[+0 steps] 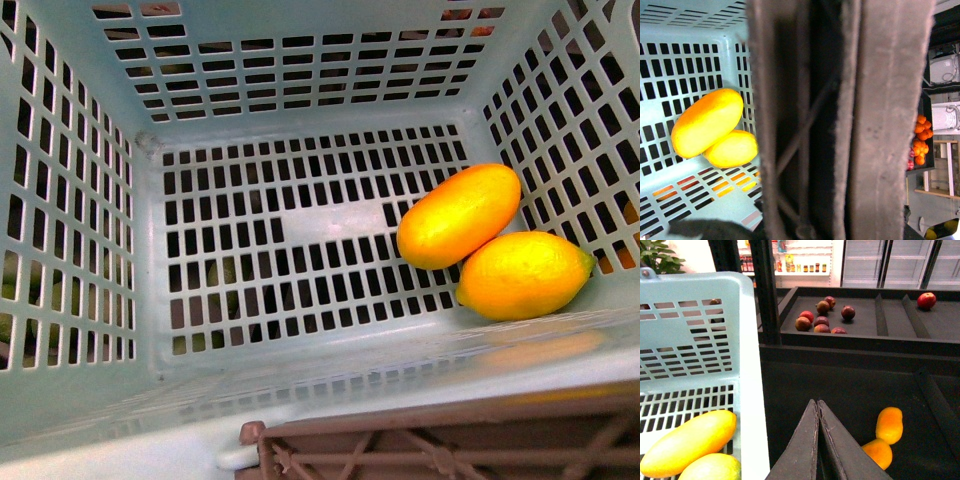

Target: Pick lemon and mango into basket

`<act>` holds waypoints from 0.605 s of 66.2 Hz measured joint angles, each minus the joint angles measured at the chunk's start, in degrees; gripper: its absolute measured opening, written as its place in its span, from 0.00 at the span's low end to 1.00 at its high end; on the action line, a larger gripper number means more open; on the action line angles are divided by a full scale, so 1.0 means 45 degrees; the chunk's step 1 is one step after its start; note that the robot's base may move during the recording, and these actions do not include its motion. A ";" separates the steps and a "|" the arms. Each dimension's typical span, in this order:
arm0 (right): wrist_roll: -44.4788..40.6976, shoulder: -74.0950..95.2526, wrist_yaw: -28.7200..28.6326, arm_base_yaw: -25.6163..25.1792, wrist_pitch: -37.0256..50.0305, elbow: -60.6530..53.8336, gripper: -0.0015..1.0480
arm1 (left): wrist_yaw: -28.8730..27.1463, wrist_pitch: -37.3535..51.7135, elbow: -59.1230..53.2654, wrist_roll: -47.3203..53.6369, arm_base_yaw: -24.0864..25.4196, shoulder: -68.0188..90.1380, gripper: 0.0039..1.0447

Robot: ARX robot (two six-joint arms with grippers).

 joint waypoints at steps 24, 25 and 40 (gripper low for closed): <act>0.0005 -0.1685 0.0005 0.0005 -0.1647 -0.0005 0.02 | -0.0005 0.0000 0.0000 0.0000 0.0000 0.0005 0.13; 0.0005 -0.1768 0.0005 0.0000 -0.1724 -0.0005 0.02 | -0.0005 0.0000 0.0000 0.0000 0.0000 0.0000 0.13; 0.0000 -0.3347 0.0000 0.0000 -0.3565 0.0005 0.02 | -0.0005 0.0000 0.0000 0.0000 0.0000 0.0005 0.13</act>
